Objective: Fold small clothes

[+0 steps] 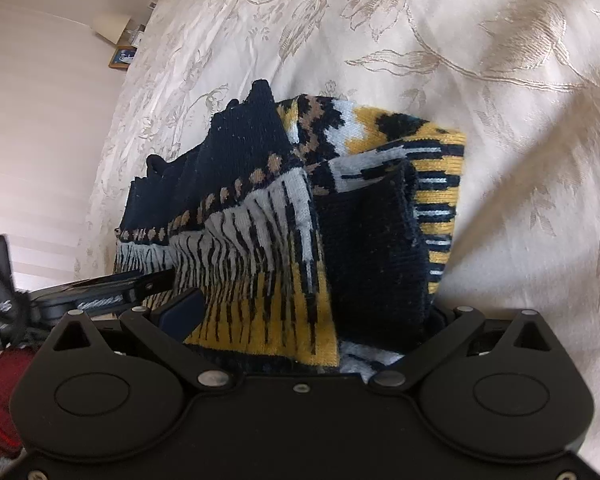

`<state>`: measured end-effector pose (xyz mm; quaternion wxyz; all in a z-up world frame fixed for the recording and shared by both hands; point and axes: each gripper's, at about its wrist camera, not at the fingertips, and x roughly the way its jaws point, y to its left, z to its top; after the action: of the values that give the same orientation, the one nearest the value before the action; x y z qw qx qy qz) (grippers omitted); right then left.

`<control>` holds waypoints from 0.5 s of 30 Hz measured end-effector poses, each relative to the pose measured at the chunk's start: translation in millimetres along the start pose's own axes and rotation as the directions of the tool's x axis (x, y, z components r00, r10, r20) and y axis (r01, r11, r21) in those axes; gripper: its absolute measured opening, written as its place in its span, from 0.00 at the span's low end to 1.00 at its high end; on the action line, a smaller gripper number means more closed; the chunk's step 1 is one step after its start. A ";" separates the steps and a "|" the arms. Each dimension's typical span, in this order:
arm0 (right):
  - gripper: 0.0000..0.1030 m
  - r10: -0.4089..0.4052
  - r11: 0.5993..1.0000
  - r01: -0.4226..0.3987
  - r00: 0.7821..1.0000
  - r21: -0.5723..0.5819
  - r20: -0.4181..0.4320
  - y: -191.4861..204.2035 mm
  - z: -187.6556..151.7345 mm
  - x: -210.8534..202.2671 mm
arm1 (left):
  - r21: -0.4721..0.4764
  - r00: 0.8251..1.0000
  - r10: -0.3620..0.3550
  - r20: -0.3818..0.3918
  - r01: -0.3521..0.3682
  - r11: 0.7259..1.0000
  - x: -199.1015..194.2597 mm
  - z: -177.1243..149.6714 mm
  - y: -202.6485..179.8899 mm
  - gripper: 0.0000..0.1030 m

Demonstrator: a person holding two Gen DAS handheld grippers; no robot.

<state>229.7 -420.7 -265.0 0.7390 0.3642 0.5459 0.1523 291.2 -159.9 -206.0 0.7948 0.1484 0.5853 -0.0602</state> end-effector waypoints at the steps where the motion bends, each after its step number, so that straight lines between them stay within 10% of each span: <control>1: 1.00 -0.002 1.000 0.002 1.000 0.000 0.000 0.7 -0.1 0.4 | 0.004 1.000 -0.006 0.008 0.006 1.000 -4.9 -2.4 -1.4 0.71; 15: 1.00 -0.025 1.000 0.025 1.000 -0.001 0.002 4.6 -0.1 3.3 | 0.001 0.999 -0.009 -0.036 0.009 1.000 8.8 -8.0 -9.1 0.75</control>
<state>231.6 -415.5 -264.1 0.7417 0.3570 0.5495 0.1430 284.2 -165.4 -218.0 0.7838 0.1470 0.6002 -0.0615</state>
